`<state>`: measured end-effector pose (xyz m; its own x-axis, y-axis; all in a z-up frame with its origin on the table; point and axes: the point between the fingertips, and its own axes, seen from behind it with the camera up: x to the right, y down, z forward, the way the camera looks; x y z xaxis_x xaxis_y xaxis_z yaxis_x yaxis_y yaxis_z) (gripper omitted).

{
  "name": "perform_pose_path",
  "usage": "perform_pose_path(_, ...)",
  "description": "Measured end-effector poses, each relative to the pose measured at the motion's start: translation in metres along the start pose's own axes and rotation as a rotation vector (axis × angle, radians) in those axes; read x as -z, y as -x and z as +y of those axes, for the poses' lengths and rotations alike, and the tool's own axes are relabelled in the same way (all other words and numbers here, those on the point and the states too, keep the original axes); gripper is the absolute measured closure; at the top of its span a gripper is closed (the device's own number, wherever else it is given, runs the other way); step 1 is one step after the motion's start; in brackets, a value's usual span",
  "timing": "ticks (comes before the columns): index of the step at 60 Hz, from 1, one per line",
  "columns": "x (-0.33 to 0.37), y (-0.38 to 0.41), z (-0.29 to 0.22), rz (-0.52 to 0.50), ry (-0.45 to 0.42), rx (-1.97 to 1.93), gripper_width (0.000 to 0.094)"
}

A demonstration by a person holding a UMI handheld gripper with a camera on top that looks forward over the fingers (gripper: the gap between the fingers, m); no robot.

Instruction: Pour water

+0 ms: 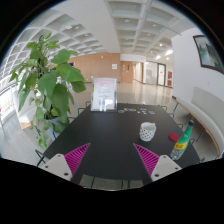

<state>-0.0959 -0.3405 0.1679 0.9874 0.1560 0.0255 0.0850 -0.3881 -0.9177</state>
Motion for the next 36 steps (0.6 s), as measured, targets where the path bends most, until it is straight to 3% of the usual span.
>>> perform_pose_path(8,0.007,-0.030,0.028,0.037,0.036,-0.007,0.0081)
perform_pose_path(19,-0.004,-0.120,0.104,0.132,0.109,-0.037,0.0084)
perform_pose_path(28,-0.010,-0.205,0.132,0.273,0.108,-0.041,0.0081)
perform_pose_path(36,-0.029,-0.263,0.124,0.342,0.066,-0.074,0.0085)
